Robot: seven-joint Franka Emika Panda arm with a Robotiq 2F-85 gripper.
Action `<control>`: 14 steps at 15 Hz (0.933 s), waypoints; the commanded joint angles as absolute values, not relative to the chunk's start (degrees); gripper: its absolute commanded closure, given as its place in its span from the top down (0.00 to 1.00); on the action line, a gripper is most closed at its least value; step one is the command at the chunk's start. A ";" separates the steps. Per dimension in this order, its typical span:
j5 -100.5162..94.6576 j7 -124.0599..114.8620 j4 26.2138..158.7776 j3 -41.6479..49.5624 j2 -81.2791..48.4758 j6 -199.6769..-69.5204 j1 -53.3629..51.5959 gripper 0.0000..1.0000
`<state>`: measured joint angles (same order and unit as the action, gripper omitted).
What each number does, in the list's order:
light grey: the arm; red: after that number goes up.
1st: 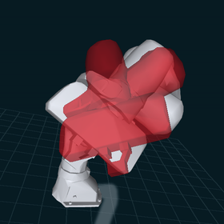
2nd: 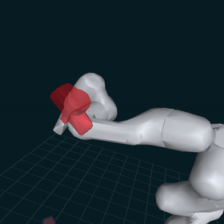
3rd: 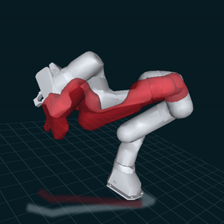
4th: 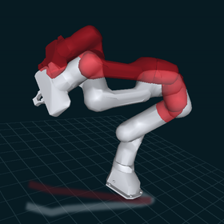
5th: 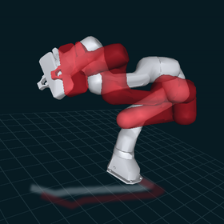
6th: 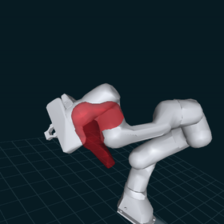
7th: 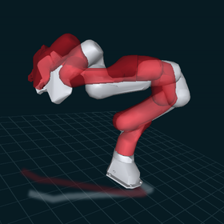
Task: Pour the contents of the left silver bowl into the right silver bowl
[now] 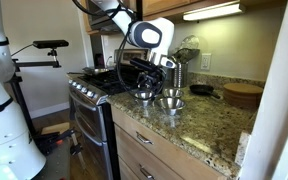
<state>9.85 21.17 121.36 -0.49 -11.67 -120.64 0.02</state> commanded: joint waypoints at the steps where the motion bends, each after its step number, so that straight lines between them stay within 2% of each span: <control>1: 9.55 19.68 119.86 -1.03 -13.23 -121.08 0.74 1.00; 14: 10.11 20.03 115.83 -2.60 -18.34 -121.10 0.72 1.00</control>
